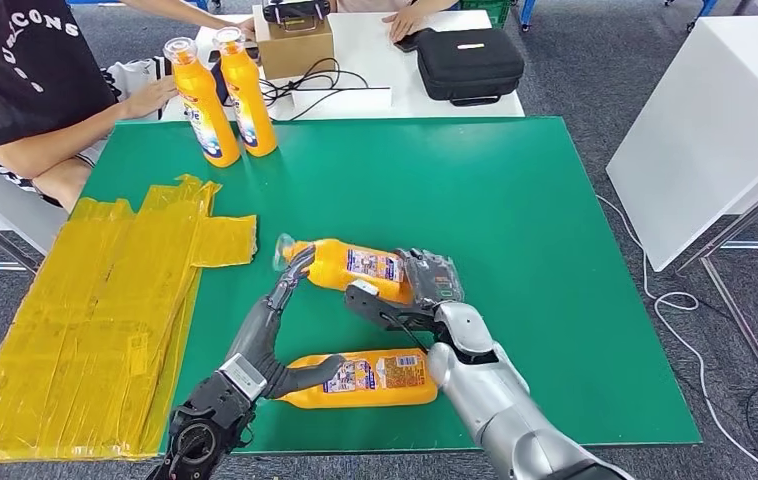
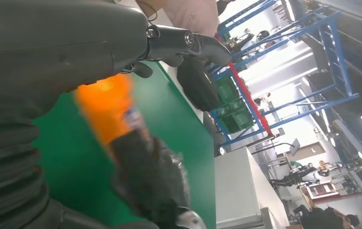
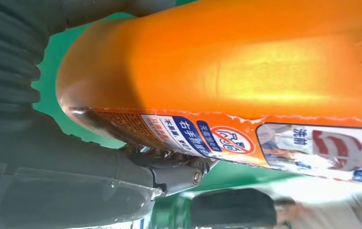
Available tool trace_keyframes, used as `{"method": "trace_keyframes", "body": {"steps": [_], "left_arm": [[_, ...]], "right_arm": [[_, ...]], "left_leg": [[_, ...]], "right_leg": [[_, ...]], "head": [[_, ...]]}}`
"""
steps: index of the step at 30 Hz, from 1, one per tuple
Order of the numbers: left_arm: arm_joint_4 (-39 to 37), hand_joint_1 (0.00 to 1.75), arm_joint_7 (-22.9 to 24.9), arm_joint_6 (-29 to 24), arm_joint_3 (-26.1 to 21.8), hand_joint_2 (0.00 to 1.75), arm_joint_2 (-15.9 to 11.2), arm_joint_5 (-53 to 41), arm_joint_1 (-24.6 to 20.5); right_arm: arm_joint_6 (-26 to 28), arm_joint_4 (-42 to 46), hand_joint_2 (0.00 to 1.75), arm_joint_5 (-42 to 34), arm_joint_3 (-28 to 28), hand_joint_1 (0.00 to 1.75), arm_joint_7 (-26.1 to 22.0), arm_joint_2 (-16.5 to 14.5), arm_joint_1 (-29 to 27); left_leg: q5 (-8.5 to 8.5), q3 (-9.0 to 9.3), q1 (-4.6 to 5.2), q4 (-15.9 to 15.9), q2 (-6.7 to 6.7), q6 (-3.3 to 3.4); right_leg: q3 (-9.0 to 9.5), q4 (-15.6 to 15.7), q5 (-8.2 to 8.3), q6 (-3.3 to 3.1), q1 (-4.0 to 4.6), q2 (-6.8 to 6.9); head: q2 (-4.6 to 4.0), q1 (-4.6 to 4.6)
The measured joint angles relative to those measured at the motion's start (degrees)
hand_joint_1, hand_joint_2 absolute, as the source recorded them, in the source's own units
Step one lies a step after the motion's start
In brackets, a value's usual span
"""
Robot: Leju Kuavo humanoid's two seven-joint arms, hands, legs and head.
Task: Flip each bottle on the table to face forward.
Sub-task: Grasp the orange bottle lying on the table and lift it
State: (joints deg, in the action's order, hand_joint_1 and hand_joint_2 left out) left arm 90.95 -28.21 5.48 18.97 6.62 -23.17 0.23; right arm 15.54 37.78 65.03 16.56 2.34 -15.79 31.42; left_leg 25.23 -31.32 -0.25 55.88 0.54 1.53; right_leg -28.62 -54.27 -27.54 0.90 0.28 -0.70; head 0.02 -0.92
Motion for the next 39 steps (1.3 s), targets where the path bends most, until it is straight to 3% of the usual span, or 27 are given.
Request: {"method": "trace_keyframes", "body": {"steps": [6, 14, 19, 30, 39], "left_arm": [[0.05, 0.0, -1.1, 0.46, -0.49, 1.75, -0.15, 0.03, 1.83], [0.12, 0.0, -0.85, 0.66, -0.8, 1.75, -0.54, 2.44, 3.07], [1.08, 0.0, -0.08, 0.58, -0.81, 1.75, -0.61, 3.38, 4.04], [1.66, 0.0, 0.95, 1.13, -0.81, 1.75, -0.46, 5.03, 4.55], [1.66, 0.0, 1.9, 3.2, -0.83, 1.75, 0.44, 8.81, 3.23]], "right_arm": [[-2.46, 16.52, 1.75, -16.52, -5.08, 1.75, -9.56, 0.38, -8.8], [3.61, 29.23, 1.75, -19.36, -5.95, 1.75, -13.25, 1.48, -15.01], [6.38, 32.88, 1.75, -21.27, -4.1, 1.75, -14.48, 1.93, -17.28], [6.36, 36.38, 1.75, -24.25, -0.82, 1.75, -15.96, 2.45, -19.7], [-0.18, 36.26, 1.75, -28.41, 2.0, 1.75, -17.86, 2.74, -20.15]], "left_leg": [[0.01, -0.13, 0.0, -0.01, 0.01, -0.01], [0.01, -0.13, 0.0, -0.01, -0.01, -0.01], [0.01, -0.13, 0.0, -0.01, -0.02, -0.01], [0.01, -0.13, 0.0, -0.02, -0.02, -0.01], [0.01, -0.14, 0.0, -0.01, -0.02, -0.01]], "right_leg": [[-0.13, 0.01, -0.01, -0.01, 0.01, 0.04], [-0.12, 0.01, 0.0, -0.01, 0.01, 0.04], [-0.14, 0.01, 0.0, -0.01, 0.01, 0.04], [-0.14, 0.01, 0.0, -0.01, 0.01, 0.04], [-0.14, 0.01, 0.0, -0.01, 0.01, 0.04]], "head": [[0.0, 0.01], [0.0, 0.01], [0.0, 0.0], [0.0, 0.0], [0.0, 0.0]]}}
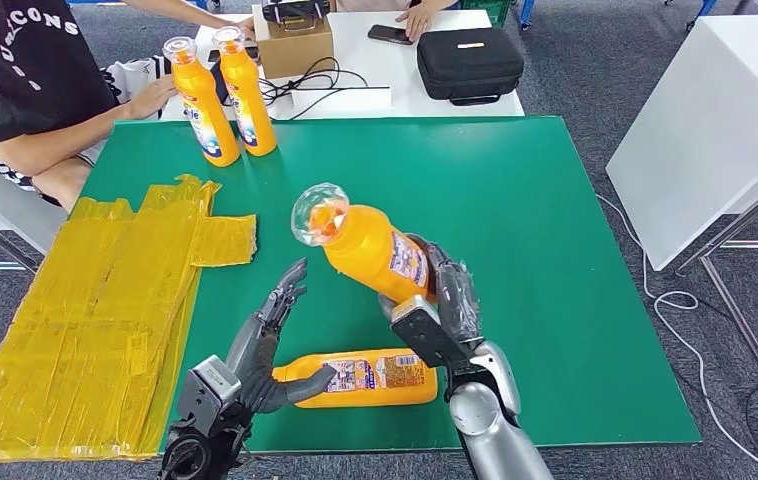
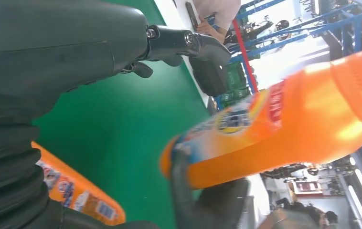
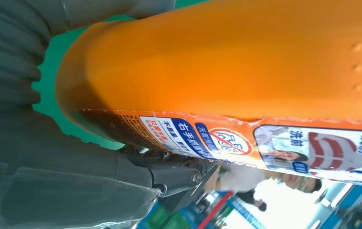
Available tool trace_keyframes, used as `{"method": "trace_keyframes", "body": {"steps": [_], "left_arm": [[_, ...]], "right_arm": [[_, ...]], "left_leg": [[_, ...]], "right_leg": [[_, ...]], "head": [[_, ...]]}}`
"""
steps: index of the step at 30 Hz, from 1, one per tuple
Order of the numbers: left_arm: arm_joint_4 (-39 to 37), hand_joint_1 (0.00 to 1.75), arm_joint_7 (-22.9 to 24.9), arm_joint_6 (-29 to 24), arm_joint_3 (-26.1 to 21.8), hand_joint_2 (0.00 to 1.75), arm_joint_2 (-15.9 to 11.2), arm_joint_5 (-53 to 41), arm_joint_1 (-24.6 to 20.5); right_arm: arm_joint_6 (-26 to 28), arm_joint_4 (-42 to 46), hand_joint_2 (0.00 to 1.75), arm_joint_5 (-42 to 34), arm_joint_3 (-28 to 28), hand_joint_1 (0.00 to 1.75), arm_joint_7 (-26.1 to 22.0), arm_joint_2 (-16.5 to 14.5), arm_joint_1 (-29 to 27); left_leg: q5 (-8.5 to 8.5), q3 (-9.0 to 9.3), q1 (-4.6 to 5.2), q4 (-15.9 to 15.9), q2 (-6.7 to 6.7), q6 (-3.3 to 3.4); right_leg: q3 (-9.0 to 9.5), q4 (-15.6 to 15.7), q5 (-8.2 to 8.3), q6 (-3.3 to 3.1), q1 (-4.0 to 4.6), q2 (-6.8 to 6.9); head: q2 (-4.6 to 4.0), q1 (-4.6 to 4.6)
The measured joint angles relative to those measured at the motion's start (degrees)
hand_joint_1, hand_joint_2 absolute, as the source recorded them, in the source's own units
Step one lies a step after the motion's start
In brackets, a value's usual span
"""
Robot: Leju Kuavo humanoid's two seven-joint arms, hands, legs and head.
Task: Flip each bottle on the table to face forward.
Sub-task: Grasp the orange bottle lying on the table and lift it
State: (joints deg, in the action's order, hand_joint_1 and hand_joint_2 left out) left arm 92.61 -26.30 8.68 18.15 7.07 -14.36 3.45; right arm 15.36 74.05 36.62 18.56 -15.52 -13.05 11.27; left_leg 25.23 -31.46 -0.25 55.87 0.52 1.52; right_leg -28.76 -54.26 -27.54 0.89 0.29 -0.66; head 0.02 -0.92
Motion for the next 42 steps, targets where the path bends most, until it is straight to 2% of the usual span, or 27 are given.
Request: {"method": "trace_keyframes", "body": {"steps": [14, 31, 32, 35, 36, 42], "left_arm": [[-0.15, 0.0, 1.98, -0.7, -0.03, 1.75, 0.69, 4.42, -2.74], [-0.24, 0.0, 2.83, -1.59, -0.04, 1.75, 0.45, 5.81, -3.73], [-0.24, 0.25, 2.83, -1.6, -0.04, 1.75, 0.45, 5.81, -3.72], [-0.24, 1.53, 2.76, -1.76, -0.06, 1.75, 0.44, 5.93, -3.61], [-0.24, 1.72, 2.64, -1.9, -0.07, 1.75, 0.44, 6.13, -3.55], [-0.22, 1.75, 1.19, -1.88, -0.81, 1.75, 0.78, 7.76, -3.05]], "right_arm": [[-3.5, -5.6, 1.75, 4.84, 10.47, 1.75, 1.8, -1.07, 0.4], [-4.49, -7.78, 1.75, 5.22, 14.2, 1.75, 2.11, -1.36, 1.0], [-4.49, -7.9, 1.75, 5.21, 14.28, 1.75, 2.1, -1.38, 1.05], [-4.48, -8.19, 1.75, 5.15, 14.43, 1.75, 2.1, -1.44, 1.16], [-4.44, -8.28, 1.75, 5.08, 14.47, 1.75, 2.07, -1.46, 1.22], [-3.71, -8.91, 1.75, 4.14, 14.55, 1.75, 1.45, -1.67, 1.42]], "left_leg": [[0.0, 0.0, -0.01, -0.01, 0.0, 0.0], [0.0, 0.0, 0.0, -0.01, -0.01, 0.0], [0.0, 0.01, 0.0, -0.01, -0.01, 0.0], [0.0, 0.0, 0.0, -0.01, -0.01, 0.0], [0.0, 0.0, 0.0, -0.01, -0.01, 0.0], [0.0, 0.0, 0.0, 0.0, -0.01, 0.0]], "right_leg": [[0.0, -0.01, 0.0, 0.0, 0.01, 0.0], [0.0, -0.01, 0.0, 0.0, 0.01, 0.0], [0.0, -0.01, 0.0, 0.0, 0.01, 0.0], [0.0, -0.01, 0.0, 0.0, 0.01, 0.0], [0.0, -0.01, 0.0, 0.0, 0.01, 0.0], [0.0, -0.01, 0.0, 0.0, 0.0, 0.0]], "head": [[0.0, 0.01], [0.0, 0.0], [0.0, 0.0], [0.0, 0.01], [0.0, 0.01], [0.0, 0.0]]}}
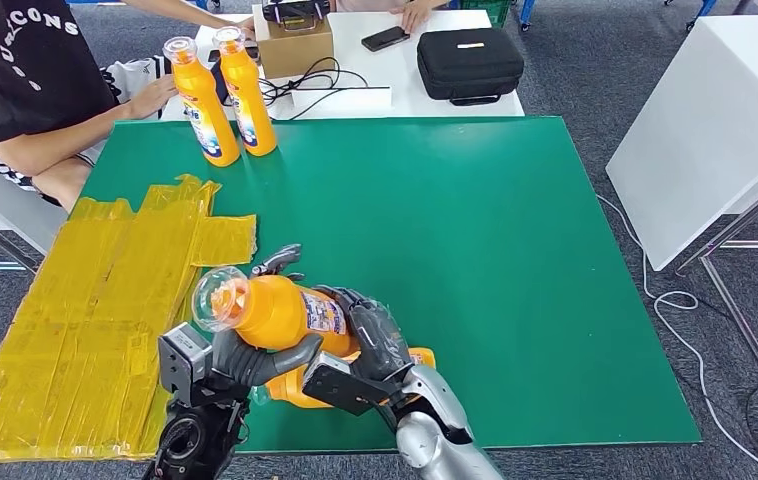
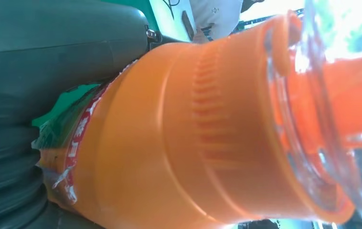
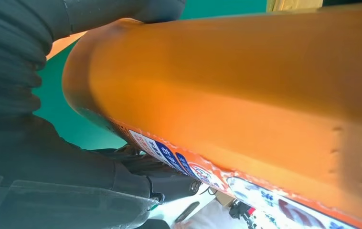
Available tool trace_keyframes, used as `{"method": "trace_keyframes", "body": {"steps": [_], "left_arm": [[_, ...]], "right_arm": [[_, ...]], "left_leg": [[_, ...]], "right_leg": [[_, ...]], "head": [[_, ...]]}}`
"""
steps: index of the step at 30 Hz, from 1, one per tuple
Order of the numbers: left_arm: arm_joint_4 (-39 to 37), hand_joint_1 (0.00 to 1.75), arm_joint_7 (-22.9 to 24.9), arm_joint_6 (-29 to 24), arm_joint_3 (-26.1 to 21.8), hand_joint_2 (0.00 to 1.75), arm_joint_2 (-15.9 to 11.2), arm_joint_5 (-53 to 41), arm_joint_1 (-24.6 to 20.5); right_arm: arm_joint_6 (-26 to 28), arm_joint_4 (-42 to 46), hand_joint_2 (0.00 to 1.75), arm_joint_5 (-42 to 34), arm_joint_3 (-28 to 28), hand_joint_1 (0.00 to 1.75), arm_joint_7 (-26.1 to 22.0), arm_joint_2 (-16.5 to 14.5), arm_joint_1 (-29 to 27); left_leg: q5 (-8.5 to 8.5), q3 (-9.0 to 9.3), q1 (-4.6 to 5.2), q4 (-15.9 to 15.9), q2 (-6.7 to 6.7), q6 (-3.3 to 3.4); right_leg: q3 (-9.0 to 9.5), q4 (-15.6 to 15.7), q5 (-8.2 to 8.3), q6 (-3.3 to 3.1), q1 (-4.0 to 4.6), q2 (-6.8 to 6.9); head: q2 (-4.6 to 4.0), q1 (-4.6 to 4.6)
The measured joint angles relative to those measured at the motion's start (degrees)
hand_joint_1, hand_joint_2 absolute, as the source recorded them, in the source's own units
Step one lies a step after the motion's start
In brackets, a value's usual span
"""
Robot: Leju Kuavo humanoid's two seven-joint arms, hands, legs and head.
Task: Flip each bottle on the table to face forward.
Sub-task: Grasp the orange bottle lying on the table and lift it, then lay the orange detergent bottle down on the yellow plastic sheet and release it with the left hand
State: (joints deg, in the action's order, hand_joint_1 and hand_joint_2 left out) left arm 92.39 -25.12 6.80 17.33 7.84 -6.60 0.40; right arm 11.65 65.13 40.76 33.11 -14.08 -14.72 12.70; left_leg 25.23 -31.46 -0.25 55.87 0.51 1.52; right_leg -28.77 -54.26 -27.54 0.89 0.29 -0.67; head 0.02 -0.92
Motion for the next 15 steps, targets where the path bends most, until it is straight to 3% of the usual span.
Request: {"method": "trace_keyframes", "body": {"steps": [15], "left_arm": [[0.04, 1.75, -0.42, 0.48, -0.57, 1.75, 1.11, -0.18, 0.27]], "right_arm": [[0.97, -0.7, 1.75, -2.32, 0.04, 1.75, -1.11, 0.05, 0.05]], "left_leg": [[0.0, 0.01, 0.0, 0.0, 0.0, 0.0]], "right_leg": [[0.0, 0.0, 0.0, 0.0, 0.01, 0.0]], "head": [[0.0, 0.01]]}}
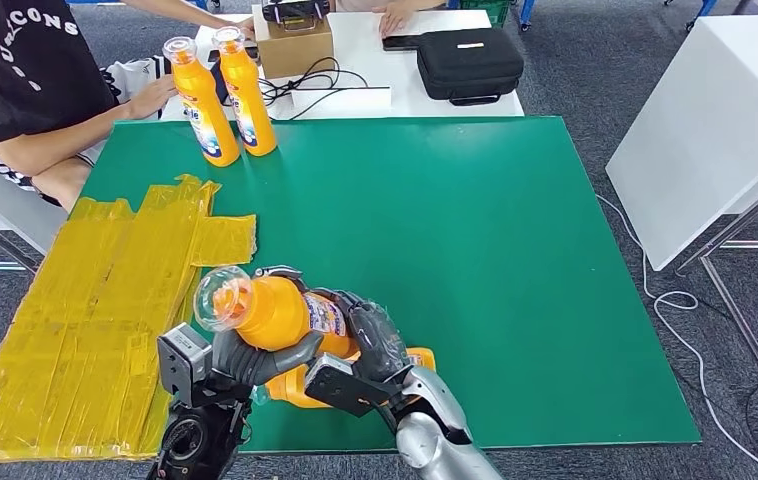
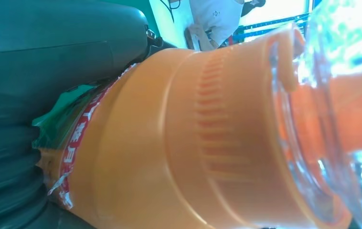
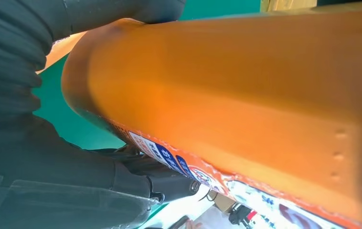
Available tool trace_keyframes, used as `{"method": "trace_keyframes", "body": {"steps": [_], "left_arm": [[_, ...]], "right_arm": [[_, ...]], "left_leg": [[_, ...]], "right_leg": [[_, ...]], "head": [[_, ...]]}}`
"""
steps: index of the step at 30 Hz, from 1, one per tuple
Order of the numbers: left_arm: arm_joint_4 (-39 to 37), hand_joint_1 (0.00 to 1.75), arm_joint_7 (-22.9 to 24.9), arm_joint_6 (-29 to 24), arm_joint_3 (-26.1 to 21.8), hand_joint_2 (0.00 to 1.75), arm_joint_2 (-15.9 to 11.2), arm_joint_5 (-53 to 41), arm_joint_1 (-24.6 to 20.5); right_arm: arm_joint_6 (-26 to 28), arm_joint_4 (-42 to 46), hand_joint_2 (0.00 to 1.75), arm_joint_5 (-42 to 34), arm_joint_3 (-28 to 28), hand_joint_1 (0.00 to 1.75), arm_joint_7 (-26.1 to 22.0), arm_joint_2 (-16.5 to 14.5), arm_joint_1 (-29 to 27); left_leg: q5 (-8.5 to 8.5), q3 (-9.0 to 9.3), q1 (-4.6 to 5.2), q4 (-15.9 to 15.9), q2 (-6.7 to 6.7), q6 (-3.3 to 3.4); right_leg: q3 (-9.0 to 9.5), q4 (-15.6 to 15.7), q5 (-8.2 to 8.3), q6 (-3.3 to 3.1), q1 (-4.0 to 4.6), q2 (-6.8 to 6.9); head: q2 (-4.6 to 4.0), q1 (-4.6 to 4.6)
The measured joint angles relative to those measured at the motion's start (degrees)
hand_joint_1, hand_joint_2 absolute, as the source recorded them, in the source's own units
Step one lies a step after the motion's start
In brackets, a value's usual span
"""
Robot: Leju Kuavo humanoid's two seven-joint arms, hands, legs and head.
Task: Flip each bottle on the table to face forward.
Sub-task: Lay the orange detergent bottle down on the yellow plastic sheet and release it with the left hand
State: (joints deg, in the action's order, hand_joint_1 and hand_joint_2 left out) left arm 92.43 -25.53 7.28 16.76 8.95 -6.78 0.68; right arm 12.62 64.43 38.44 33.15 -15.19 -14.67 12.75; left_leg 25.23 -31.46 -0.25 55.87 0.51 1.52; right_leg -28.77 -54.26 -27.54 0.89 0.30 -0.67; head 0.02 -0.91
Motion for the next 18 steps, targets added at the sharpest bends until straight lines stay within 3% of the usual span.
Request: {"method": "trace_keyframes", "body": {"steps": [5, 9, 13, 18], "left_arm": [[0.59, 1.75, -0.82, 0.69, -0.15, 1.75, 0.03, -0.04, 0.09], [1.02, 1.75, -2.24, -0.41, -0.15, 1.75, 0.03, -0.99, 0.11], [2.06, 1.75, -3.74, -3.97, -0.45, 1.75, -0.09, -3.45, 0.08], [3.78, 1.75, -4.09, -12.42, -1.71, 1.75, -0.85, -12.35, -0.11]], "right_arm": [[0.2, 0.09, 1.75, -0.8, 0.01, 1.75, -0.14, 0.0, 0.0], [1.52, 0.48, 1.75, -1.17, -0.14, 0.04, -0.93, 0.02, -0.16], [5.11, 2.21, 1.75, -0.8, -0.4, 0.0, -2.19, 0.57, -1.47], [7.98, 9.94, 1.75, -2.0, -0.78, 0.0, -4.52, 2.74, -5.48]], "left_leg": [[0.0, 0.0, 0.0, 0.0, 0.0, 0.0], [0.0, 0.01, 0.0, 0.0, 0.0, 0.0], [0.0, 0.01, 0.0, 0.0, 0.01, 0.0], [0.0, 0.01, 0.0, 0.01, 0.02, 0.0]], "right_leg": [[0.0, 0.0, 0.0, 0.0, 0.0, 0.0], [0.0, 0.0, 0.0, 0.0, 0.0, 0.0], [0.0, 0.0, 0.0, 0.0, -0.01, 0.0], [-0.02, 0.01, 0.0, 0.0, -0.01, 0.0]], "head": [[0.0, -0.01], [0.0, 0.01], [0.0, 0.01], [0.0, 0.01]]}}
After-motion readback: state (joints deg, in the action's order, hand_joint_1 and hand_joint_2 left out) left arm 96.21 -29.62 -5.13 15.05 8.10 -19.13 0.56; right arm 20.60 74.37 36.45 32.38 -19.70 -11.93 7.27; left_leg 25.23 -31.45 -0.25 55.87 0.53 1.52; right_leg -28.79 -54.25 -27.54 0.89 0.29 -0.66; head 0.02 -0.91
